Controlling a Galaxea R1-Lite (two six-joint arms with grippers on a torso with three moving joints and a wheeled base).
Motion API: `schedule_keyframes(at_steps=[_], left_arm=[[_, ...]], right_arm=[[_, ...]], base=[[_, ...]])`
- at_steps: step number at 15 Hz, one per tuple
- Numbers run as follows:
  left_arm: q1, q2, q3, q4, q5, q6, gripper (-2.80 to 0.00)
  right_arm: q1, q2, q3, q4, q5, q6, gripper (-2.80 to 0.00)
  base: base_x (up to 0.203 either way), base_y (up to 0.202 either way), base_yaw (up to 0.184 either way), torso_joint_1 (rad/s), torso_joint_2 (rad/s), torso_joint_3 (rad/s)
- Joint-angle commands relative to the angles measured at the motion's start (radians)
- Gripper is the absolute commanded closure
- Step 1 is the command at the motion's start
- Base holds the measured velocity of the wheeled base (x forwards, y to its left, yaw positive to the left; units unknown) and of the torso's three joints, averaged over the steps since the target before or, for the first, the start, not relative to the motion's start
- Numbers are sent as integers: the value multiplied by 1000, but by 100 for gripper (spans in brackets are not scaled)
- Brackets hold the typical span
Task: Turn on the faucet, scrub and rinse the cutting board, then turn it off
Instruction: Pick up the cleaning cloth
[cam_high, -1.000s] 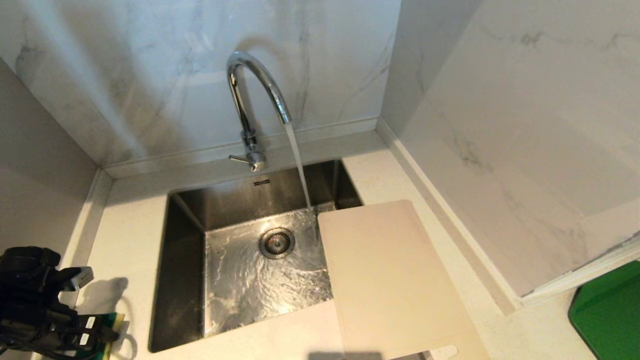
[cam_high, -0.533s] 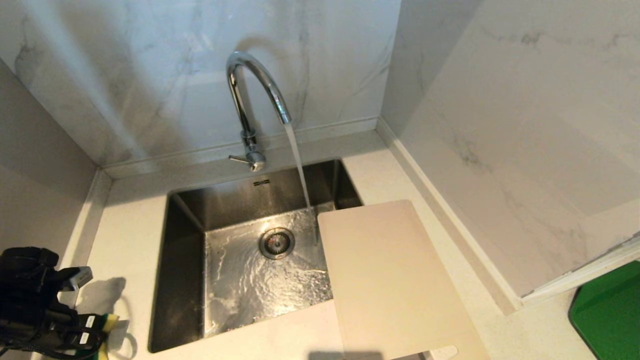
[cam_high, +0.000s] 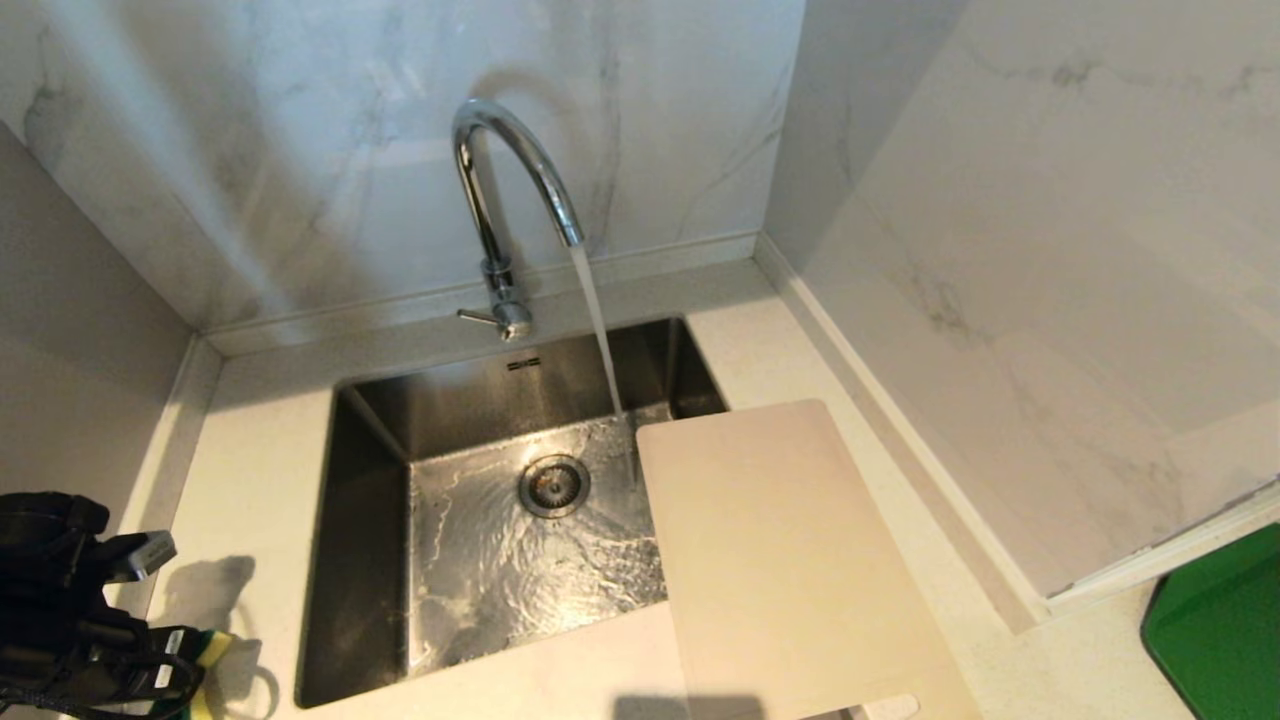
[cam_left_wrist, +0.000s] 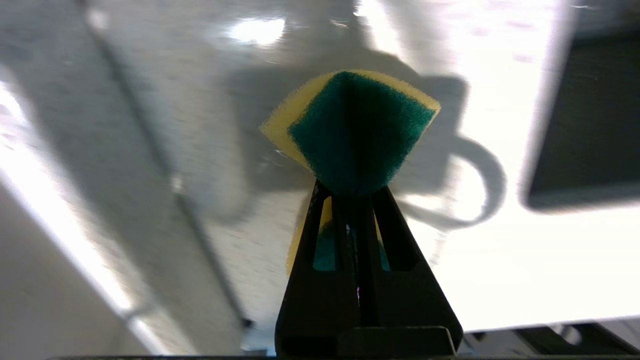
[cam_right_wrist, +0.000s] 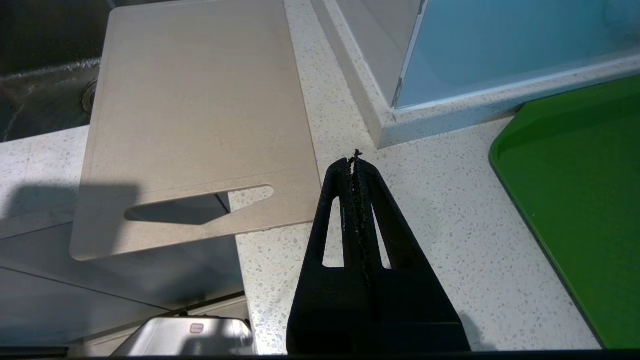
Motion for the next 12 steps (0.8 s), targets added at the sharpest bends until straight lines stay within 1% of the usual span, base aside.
schedule_keyframes(at_steps=[1, 3, 5, 8, 9, 12], left_arm=[[-15, -109, 2, 29, -20, -11, 0], [-27, -179, 2, 61, -27, -13, 0], [-31, -230, 1, 72, -55, -28, 0], [-36, -324, -13, 103, -58, -37, 0], [-37, -364, -31, 127, -58, -36, 0], [-79, -447, -161, 244, -59, -42, 0]], right_arm=[[0, 1, 0, 0, 0, 0, 0], [0, 1, 0, 0, 0, 0, 0], [0, 0, 0, 0, 0, 0, 0], [0, 1, 0, 0, 0, 0, 0], [1, 1, 0, 0, 0, 0, 0], [0, 1, 0, 0, 0, 0, 0]], base=[[0, 0, 0, 0, 0, 0], [0, 0, 0, 0, 0, 0], [0, 0, 0, 0, 0, 0], [0, 0, 0, 0, 0, 0], [0, 0, 0, 0, 0, 0], [0, 0, 0, 0, 0, 0]])
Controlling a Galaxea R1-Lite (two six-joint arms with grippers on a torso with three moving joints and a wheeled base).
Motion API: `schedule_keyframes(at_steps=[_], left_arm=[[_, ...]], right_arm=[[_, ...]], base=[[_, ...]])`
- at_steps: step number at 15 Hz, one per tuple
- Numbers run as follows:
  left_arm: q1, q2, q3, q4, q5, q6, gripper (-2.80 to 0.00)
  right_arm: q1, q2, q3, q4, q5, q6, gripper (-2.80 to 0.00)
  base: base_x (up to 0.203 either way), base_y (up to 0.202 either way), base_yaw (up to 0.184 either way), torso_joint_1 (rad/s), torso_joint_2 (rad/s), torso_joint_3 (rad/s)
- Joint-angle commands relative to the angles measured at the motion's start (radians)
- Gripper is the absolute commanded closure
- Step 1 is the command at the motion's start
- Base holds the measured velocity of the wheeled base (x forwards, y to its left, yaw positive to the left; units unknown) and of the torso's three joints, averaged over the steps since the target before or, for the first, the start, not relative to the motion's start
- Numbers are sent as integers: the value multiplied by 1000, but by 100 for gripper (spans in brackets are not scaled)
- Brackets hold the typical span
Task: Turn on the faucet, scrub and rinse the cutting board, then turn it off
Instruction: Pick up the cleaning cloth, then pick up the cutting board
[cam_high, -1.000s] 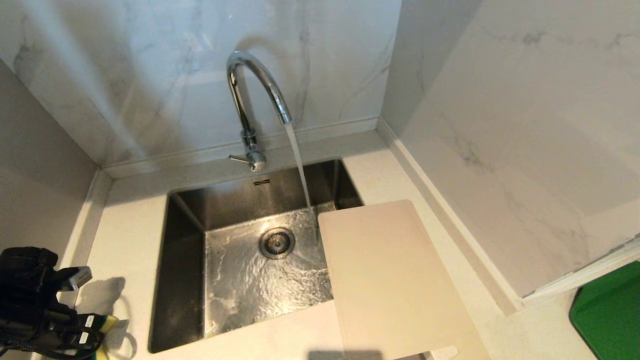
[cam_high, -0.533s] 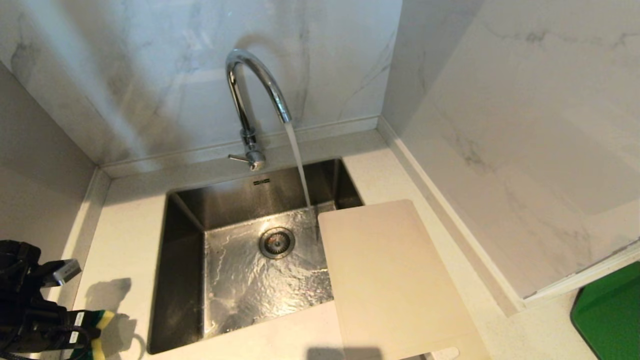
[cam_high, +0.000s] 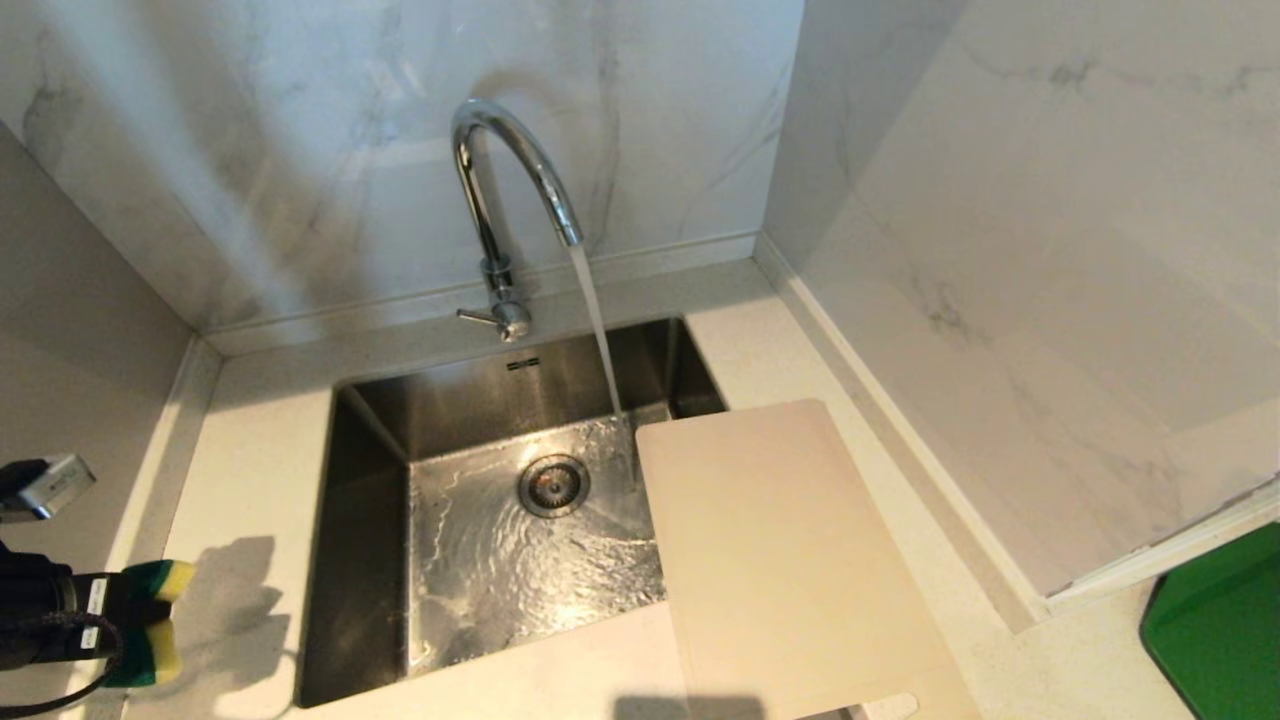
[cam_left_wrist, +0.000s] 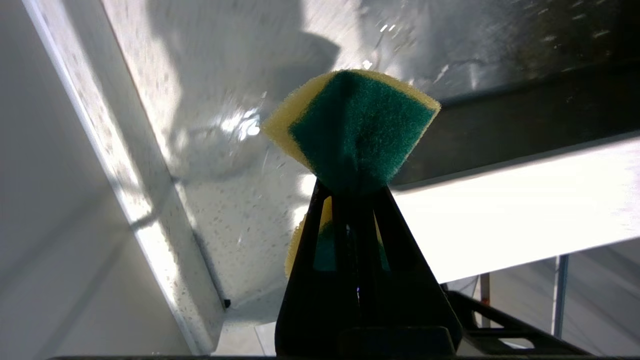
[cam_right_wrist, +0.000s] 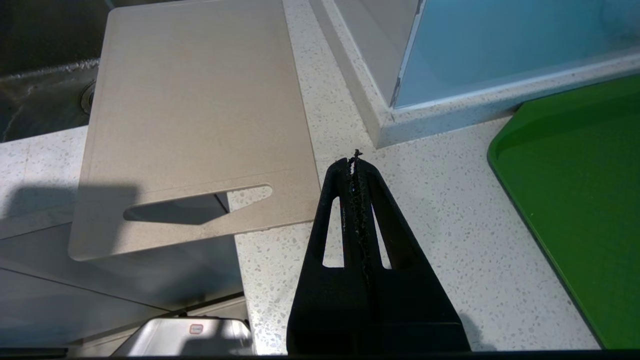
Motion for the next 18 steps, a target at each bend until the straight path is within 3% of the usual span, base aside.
schedule_keyframes(at_steps=[1, 7, 12, 18], left_arm=[[-32, -107, -106, 73, 0, -2, 0], [-45, -285, -209, 151, 12, 1, 0], [-45, -353, -210, 151, 13, 2, 0], [-43, -558, -170, 146, 28, 1, 0]], right_arm=[[0, 1, 0, 0, 1, 0, 0], [0, 0, 0, 0, 1, 0, 0], [0, 1, 0, 0, 1, 0, 0], [0, 1, 0, 0, 1, 0, 0]], base=[[0, 0, 0, 0, 0, 0], [0, 0, 0, 0, 0, 0], [0, 0, 0, 0, 0, 0], [0, 0, 0, 0, 0, 0]])
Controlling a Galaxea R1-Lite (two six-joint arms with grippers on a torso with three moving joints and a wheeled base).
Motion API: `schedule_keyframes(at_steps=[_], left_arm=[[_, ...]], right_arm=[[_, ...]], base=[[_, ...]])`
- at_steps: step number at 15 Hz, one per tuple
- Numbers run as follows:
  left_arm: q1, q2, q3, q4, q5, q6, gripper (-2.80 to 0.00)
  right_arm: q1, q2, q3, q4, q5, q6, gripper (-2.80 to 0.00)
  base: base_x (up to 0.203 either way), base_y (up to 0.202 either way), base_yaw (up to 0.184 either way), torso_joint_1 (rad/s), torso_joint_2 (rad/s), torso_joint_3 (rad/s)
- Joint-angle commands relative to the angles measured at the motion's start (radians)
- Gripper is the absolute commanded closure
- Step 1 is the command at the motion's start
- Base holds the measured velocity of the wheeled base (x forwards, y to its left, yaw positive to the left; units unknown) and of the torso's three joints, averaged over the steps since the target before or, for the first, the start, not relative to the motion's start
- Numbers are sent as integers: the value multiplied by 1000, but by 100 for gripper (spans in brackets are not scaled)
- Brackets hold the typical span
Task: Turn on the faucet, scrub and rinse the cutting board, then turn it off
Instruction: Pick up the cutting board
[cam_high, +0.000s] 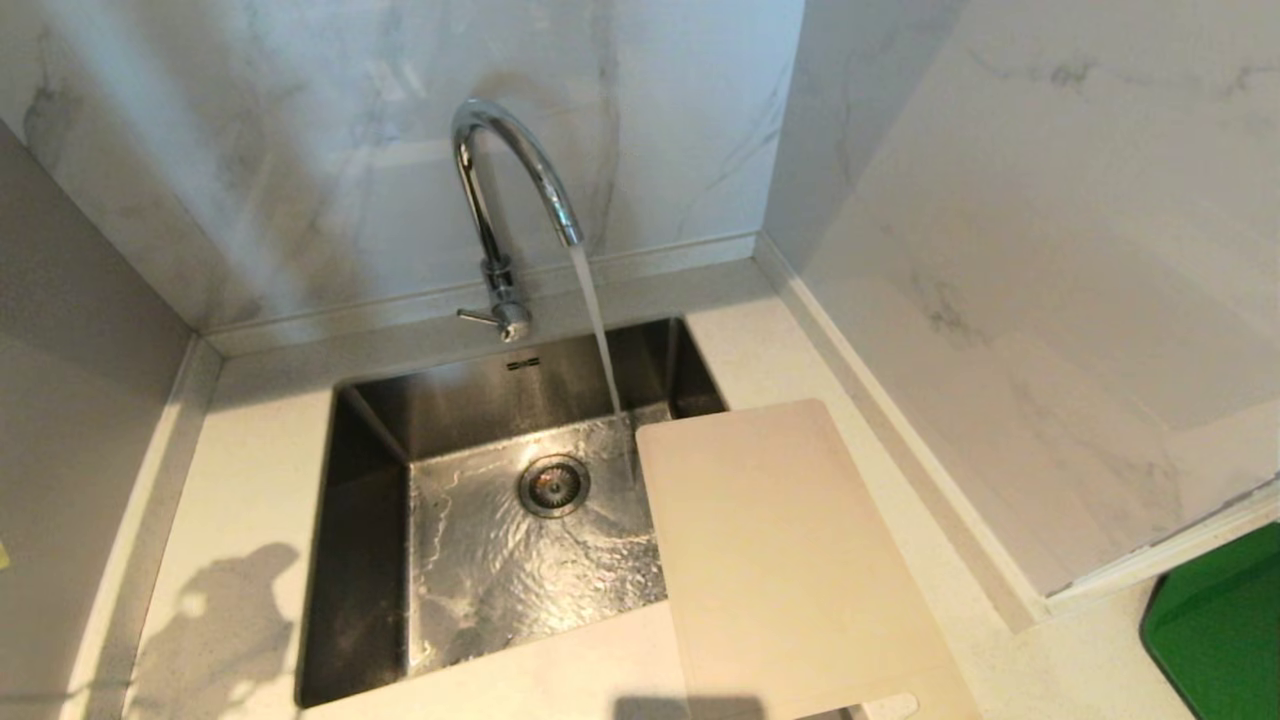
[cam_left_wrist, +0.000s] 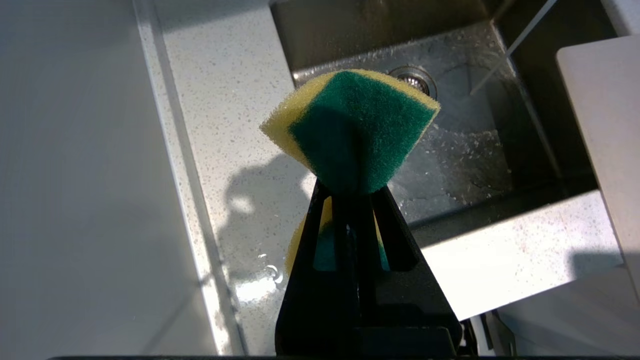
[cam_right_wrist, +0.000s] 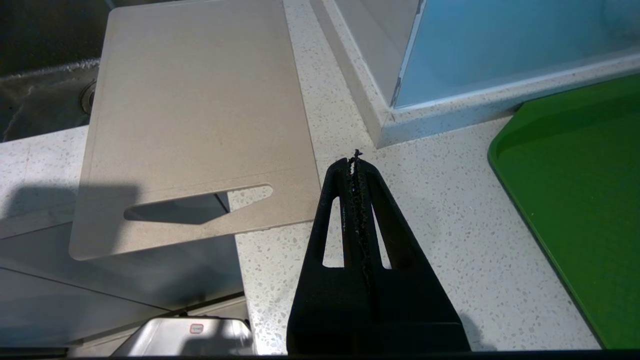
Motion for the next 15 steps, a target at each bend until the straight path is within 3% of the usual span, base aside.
schedule_keyframes(at_steps=[1, 6, 11, 15], left_arm=[[1, -121, 60, 3, 0, -1, 0], [-2, -267, 222, 6, -25, -19, 0], [-11, -367, 249, 114, -148, -51, 0], [-11, -474, 373, 112, -130, -51, 0]], right_arm=[[0, -1, 0, 0, 0, 0, 0], [0, -1, 0, 0, 0, 1, 0], [0, 0, 0, 0, 0, 1, 0], [0, 1, 0, 0, 0, 3, 0]], base=[[0, 0, 0, 0, 0, 0], [0, 0, 0, 0, 0, 0], [0, 0, 0, 0, 0, 0], [0, 0, 0, 0, 0, 0]])
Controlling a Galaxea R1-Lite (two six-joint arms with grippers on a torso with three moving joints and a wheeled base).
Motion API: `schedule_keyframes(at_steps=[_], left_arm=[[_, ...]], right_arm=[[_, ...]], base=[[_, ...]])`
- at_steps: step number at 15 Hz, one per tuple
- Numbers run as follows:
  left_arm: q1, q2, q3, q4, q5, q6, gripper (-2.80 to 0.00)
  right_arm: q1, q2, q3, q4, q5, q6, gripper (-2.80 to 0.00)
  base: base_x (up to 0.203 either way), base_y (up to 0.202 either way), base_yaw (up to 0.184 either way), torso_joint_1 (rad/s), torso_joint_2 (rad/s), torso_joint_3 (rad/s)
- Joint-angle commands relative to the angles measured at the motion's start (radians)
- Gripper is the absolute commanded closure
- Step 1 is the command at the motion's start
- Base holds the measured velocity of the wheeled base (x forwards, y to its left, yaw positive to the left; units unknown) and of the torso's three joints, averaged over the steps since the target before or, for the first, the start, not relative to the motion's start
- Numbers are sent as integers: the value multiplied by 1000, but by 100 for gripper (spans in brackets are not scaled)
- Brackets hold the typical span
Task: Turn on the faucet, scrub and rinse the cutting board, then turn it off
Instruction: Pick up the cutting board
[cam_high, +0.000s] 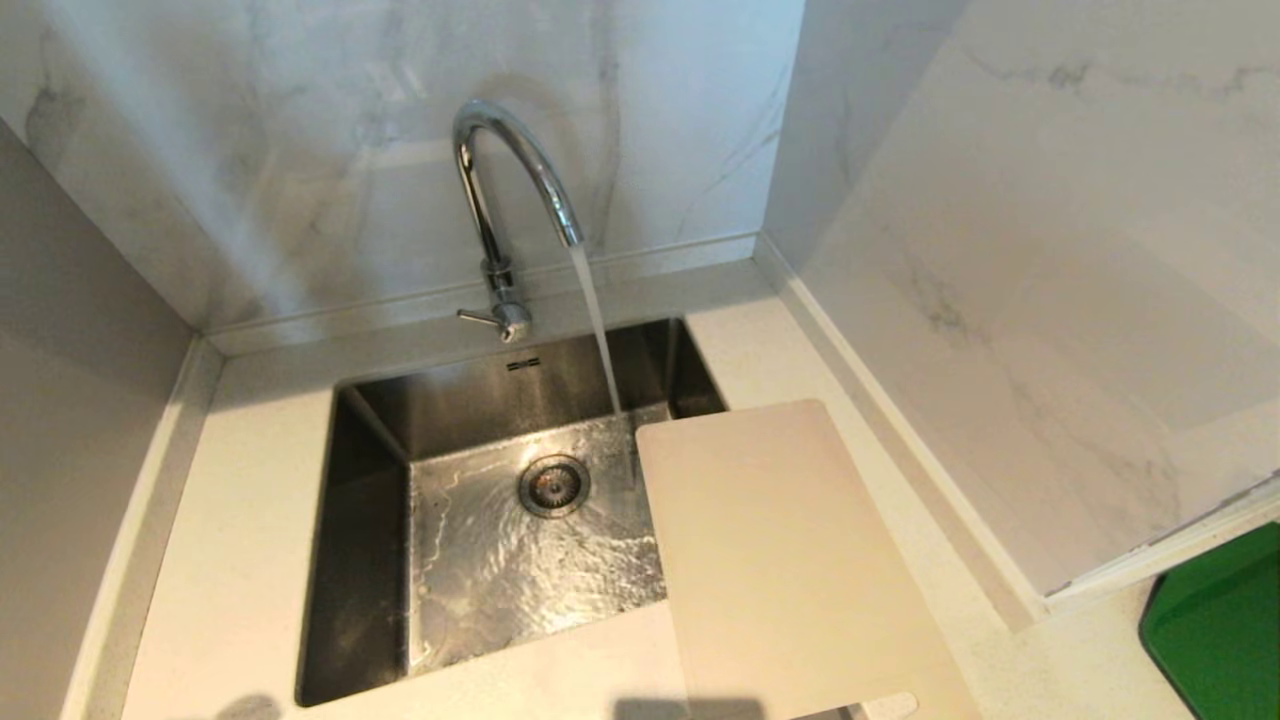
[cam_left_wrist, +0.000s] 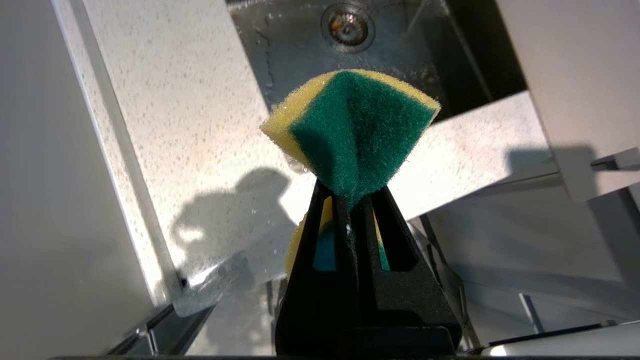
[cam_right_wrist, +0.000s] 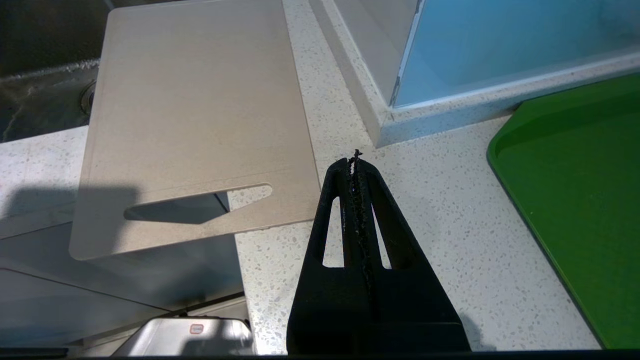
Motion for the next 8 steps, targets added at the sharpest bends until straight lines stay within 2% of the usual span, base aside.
schedule_keyframes(at_steps=[1, 4, 8], left_arm=[[1, -88, 89, -6, 8, 14, 0], [-24, -147, 149, -41, 52, 44, 0], [-80, -194, 226, -55, 77, 37, 0]], right_arm=[[0, 0, 0, 0, 1, 0, 0], [0, 0, 0, 0, 1, -3, 0], [0, -1, 0, 0, 1, 0, 0]], base=[[0, 0, 0, 0, 0, 0], [0, 0, 0, 0, 0, 0], [0, 0, 0, 0, 0, 0]])
